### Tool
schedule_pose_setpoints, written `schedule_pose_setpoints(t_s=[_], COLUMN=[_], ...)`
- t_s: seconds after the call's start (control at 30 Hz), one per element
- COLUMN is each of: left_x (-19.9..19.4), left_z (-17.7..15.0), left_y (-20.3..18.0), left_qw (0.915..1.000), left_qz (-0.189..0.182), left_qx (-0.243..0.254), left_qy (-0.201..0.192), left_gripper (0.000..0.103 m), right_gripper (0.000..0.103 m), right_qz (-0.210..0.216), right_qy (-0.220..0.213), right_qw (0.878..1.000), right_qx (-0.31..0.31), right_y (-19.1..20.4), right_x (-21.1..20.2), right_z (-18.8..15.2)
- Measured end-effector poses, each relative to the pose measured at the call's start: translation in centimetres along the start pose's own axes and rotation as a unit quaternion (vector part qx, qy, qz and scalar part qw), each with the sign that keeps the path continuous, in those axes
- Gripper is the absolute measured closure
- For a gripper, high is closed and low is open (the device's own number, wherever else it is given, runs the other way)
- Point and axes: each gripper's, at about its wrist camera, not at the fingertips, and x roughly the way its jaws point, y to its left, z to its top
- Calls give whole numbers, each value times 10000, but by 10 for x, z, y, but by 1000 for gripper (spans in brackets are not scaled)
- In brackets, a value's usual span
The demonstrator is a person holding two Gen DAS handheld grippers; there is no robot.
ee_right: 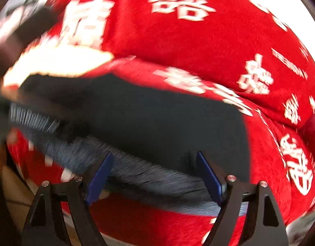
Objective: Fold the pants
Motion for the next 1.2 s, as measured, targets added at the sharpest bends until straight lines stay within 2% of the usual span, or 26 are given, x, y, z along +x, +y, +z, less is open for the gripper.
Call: schedule_pose_setpoints(t_s=[0.1, 0.2, 0.27, 0.33, 0.4, 0.47, 0.53, 0.63, 0.77, 0.87, 0.93, 1.03, 1.2], left_x=[1, 9, 17, 19, 21, 19, 14, 10, 18, 40, 54, 53, 38], left_z=[1, -4, -9, -9, -8, -7, -2, 18, 51, 67, 69, 68, 58], left_y=[-13, -31, -38, -35, -33, -32, -30, -29, -37, -47, -49, -42, -29], left_qw=[10000, 9993, 9985, 9991, 9991, 9990, 9993, 9998, 10000, 9985, 9979, 9983, 9989], left_qz=[-51, 75, 221, 136, 80, 82, 53, 77, 64, 450, 462, 318, 134], left_qx=[79, 368, 485, 362, 337, 342, 252, 144, 22, 132, 32, -122, -310], left_qy=[-4, 61, 144, 190, 228, 263, 263, 106, 50, 277, 464, 477, 323], left_gripper=[0, 0, 0, 0, 0, 0, 0, 0, 0, 0, 0, 0, 0], right_gripper=[17, 17, 16, 11, 7, 7, 7, 7, 7, 7, 7, 6, 6], right_qz=[402, 868, 925, 926, 1034, 1069, 1092, 1202, 1005, 733, 702, 813, 896], right_qy=[150, 458, 775, 1052, 1127, 1114, 942, 673, 741, 813, 907, 1062, 522], right_qw=[9951, 9865, 9840, 9832, 9804, 9804, 9815, 9829, 9867, 9906, 9909, 9896, 9912], right_qx=[892, 1313, 1309, 1173, 1244, 1228, 1262, 1220, 1039, 823, 701, 530, 818], right_y=[-59, -84, -88, -90, -94, -96, -98, -94, -82, -70, -65, -59, -65], right_x=[17, 50, 77, 104, 114, 109, 86, 48, 25, 15, 10, -1, -20], right_z=[23, 44, 55, 63, 68, 71, 67, 43, 5, -19, -29, -41, -24])
